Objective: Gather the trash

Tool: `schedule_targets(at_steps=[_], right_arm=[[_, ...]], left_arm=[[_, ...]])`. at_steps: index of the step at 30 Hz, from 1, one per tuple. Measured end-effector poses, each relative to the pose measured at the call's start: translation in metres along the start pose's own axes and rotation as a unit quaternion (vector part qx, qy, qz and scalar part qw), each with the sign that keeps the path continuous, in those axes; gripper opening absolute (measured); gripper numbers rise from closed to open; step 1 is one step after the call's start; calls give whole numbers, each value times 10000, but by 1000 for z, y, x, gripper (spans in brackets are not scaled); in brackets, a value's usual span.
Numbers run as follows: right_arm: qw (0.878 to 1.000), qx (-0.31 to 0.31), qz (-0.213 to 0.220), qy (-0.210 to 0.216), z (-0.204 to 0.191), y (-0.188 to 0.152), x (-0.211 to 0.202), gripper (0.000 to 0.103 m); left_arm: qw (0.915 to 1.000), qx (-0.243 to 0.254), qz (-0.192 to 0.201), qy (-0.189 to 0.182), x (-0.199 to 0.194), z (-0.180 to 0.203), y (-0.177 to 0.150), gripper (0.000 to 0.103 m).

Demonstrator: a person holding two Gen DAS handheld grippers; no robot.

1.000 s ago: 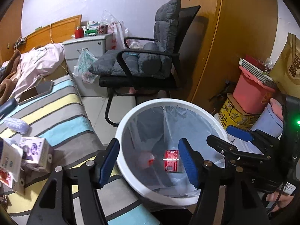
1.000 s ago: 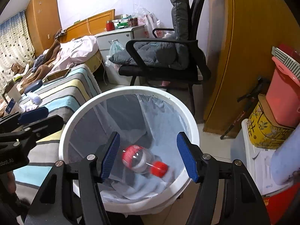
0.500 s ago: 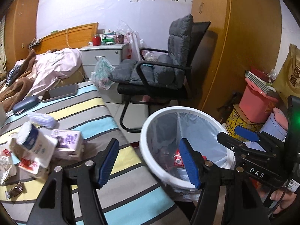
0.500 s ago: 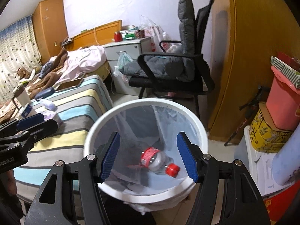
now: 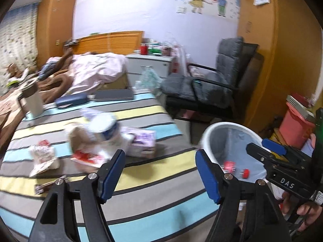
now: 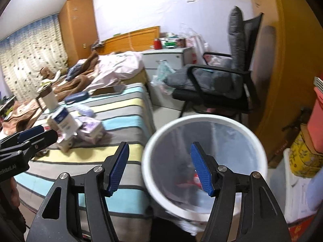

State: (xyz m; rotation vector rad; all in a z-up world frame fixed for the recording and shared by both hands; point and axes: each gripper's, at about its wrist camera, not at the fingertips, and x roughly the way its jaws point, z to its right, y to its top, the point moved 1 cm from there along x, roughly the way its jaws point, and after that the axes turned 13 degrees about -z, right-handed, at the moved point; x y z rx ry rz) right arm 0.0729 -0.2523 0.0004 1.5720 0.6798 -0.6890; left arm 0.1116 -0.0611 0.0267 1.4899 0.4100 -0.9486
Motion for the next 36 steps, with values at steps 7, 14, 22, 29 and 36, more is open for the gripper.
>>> schedule_targets(at_steps=[7, 14, 22, 29, 36], right_arm=[[9990, -343, 17, 292, -35, 6, 12, 65], [9955, -672, -47, 662, -68, 9, 23, 65], [9880, -1110, -69, 1070, -107, 16, 36, 65], [9823, -1442, -129, 1186, -136, 26, 51, 66], [9788, -1675, -168, 1165, -154, 35, 61, 69]], left_arm=[[9976, -523, 91, 434, -12, -56, -15, 75], [9916, -1019, 63, 800, -17, -110, -32, 77], [9844, -1462, -107, 974, -13, -164, -44, 78], [9827, -1560, -262, 966, -3, -195, -44, 81], [9825, -1591, -436, 863, 12, -220, -38, 82]])
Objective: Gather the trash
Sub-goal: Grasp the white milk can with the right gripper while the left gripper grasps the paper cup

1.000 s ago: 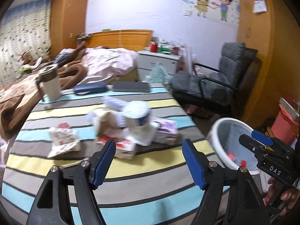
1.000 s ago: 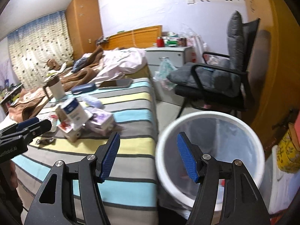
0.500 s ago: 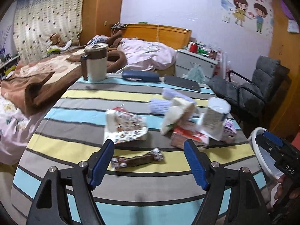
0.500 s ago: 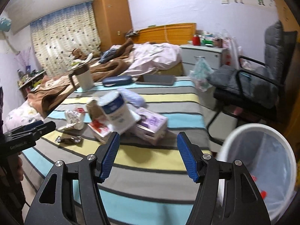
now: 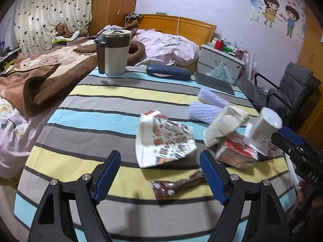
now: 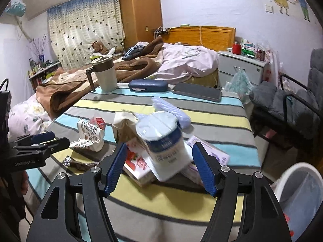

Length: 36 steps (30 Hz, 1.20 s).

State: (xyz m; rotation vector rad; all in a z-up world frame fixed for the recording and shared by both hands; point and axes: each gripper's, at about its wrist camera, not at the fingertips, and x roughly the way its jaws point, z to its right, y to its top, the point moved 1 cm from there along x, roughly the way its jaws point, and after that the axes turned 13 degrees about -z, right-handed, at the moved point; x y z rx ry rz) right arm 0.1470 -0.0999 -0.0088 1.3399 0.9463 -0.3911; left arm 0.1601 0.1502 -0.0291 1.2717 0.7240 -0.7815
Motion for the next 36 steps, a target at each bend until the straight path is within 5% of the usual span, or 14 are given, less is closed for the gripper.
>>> schedule_targets(at_steps=[13, 16, 19, 36], right_arm=[[9991, 202, -274, -235, 6, 10, 17, 69], [9992, 208, -285, -175, 7, 11, 19, 58], [9993, 214, -293, -134, 6, 11, 20, 57], [9988, 417, -218, -103, 13, 2, 9, 57]], left_arm=[[9992, 279, -294, -15, 35, -12, 33, 83], [9986, 338, -383, -114, 43, -15, 40, 83], [9982, 372, -468, -92, 51, -17, 42, 83], [9900, 957, -860, -578, 50, 22, 11, 82]])
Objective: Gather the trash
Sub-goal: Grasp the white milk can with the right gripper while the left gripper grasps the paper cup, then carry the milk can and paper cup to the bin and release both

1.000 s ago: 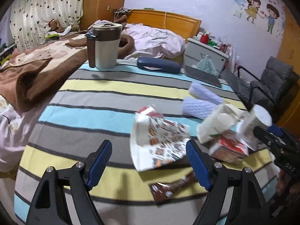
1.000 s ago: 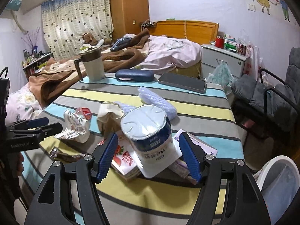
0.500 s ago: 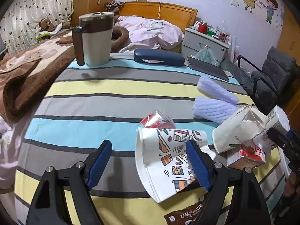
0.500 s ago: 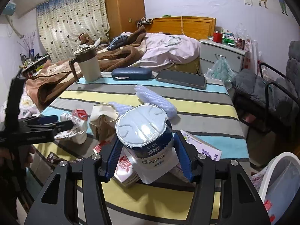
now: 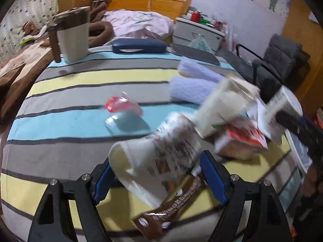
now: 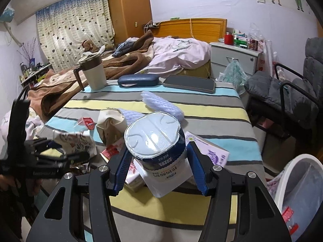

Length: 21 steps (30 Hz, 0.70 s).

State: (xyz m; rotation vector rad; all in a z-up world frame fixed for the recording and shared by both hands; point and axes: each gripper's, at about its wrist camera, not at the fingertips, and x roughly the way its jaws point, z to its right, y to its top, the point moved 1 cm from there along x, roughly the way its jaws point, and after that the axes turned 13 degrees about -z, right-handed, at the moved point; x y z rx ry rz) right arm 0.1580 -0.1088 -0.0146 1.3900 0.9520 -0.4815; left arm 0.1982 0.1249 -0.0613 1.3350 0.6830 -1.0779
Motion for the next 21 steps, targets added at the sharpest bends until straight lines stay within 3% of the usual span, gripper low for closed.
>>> schedule_targets(at_steps=[3, 8, 9, 13, 14, 21], right_arm=[[10000, 59, 7, -24, 3, -2, -1, 57], [9999, 153, -1, 27, 4, -4, -1, 57], [9999, 148, 7, 35, 4, -5, -2, 57], [9998, 173, 4, 42, 5, -6, -2, 57], [9998, 195, 4, 51, 5, -7, -2, 57], [9996, 266, -4, 58, 8, -12, -3, 57]], left_arm=[[9999, 163, 20, -31, -3, 9, -3, 78], [9997, -6, 240, -76, -11, -1, 3, 74], [9996, 19, 280, -95, -13, 0, 2, 70], [9995, 221, 202, -103, -9, 9, -1, 38], [9995, 249, 141, -116, -5, 10, -1, 34], [9996, 237, 147, -87, -4, 17, 0, 24]])
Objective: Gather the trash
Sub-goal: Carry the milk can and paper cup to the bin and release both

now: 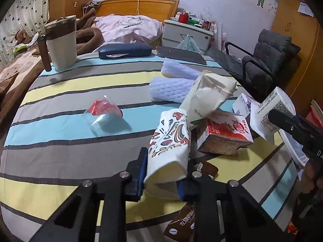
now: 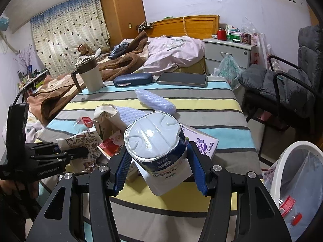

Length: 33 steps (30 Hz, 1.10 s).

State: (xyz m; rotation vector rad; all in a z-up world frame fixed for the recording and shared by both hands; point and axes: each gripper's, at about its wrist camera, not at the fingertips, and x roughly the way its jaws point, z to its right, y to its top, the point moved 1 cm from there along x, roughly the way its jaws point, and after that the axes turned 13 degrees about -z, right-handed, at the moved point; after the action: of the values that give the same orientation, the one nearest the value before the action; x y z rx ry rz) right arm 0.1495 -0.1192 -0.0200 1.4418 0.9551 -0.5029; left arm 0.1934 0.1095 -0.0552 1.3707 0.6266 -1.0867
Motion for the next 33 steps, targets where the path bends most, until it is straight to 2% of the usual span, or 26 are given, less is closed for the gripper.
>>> schedule_targets(at_steps=[15, 23, 33], right_arm=[[9998, 131, 164, 57, 9, -7, -17, 57], [9990, 269, 342, 32, 18, -16, -36, 57], [9969, 580, 515, -162, 47, -28, -59, 57]], left_arm=[[9987, -82, 474, 144, -39, 22, -11, 23], [9973, 141, 717, 72, -60, 56, -15, 23], [9946, 488, 916, 76, -73, 106, -14, 23]])
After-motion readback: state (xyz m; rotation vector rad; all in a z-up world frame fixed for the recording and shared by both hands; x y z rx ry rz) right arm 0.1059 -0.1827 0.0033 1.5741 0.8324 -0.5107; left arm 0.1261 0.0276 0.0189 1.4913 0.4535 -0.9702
